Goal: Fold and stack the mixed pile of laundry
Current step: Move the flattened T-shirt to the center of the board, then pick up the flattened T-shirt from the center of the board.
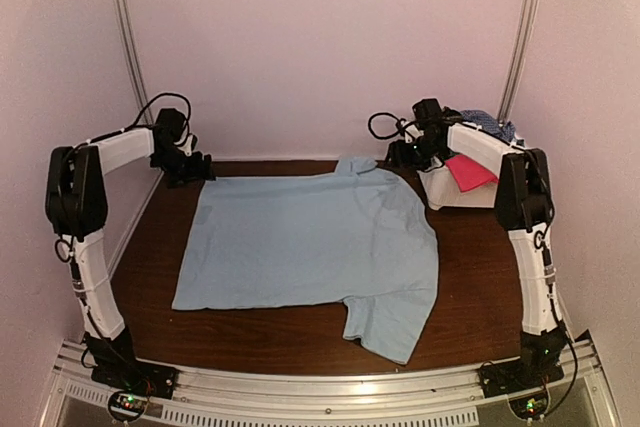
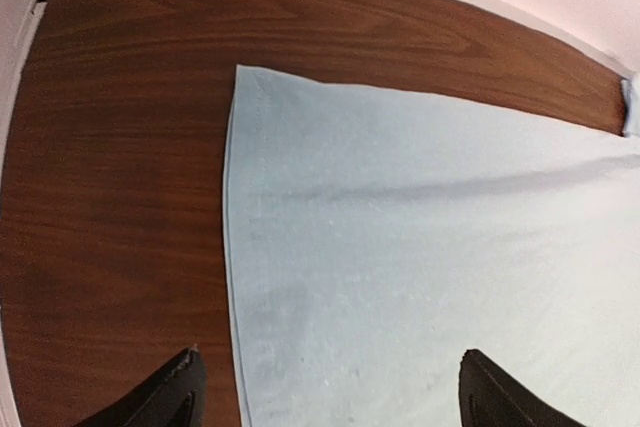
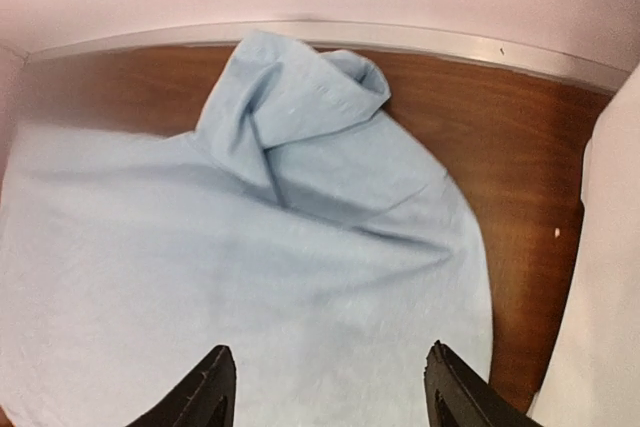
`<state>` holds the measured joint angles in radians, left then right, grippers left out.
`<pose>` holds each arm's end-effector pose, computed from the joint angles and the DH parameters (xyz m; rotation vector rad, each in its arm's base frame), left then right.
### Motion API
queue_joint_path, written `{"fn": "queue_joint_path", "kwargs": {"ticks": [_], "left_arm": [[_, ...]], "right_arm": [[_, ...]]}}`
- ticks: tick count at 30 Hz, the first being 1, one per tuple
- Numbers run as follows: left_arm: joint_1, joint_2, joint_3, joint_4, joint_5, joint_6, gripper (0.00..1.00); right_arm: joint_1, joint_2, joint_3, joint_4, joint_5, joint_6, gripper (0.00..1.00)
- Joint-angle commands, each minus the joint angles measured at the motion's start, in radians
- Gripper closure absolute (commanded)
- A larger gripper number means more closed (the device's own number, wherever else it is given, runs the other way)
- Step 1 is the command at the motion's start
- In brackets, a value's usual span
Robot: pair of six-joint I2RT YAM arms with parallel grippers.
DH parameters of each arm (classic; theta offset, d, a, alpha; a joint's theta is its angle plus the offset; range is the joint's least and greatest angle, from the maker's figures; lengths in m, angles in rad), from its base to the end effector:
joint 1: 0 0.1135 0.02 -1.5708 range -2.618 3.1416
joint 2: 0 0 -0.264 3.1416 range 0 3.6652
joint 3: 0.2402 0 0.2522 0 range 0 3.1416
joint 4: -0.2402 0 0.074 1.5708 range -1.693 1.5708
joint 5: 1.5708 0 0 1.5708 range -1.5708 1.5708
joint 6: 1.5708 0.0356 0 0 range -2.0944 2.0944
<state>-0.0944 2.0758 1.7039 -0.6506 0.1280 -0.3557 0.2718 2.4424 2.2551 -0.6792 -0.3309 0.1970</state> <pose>0.4523 -0.0474 0.2181 -0.2941 2.6000 -0.3276 0.5206 0.1571 0.2147 -0.2432 2.4563 0.6104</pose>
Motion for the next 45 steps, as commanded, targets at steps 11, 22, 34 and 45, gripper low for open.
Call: {"fn": "queue_joint_path", "kwargs": {"ticks": [11, 22, 34, 45], "left_arm": [[-0.207, -0.610, -0.758, 0.099, 0.057, -0.186, 0.18], [-0.191, -0.537, -0.916, 0.127, 0.035, -0.226, 0.27], [-0.083, -0.478, -0.762, 0.086, 0.075, -0.113, 0.30], [-0.082, -0.830, -0.953, -0.058, 0.116, -0.254, 0.28]], "right_arm": [[0.149, -0.701, -0.996, 0.120, -0.223, 0.043, 0.37], [0.150, -0.665, -1.207, 0.178, -0.170, 0.044, 0.39], [0.073, -0.569, -1.027, 0.080, -0.109, -0.012, 0.41], [0.108, -0.943, -1.306, 0.024, -0.212, 0.164, 0.40]]}}
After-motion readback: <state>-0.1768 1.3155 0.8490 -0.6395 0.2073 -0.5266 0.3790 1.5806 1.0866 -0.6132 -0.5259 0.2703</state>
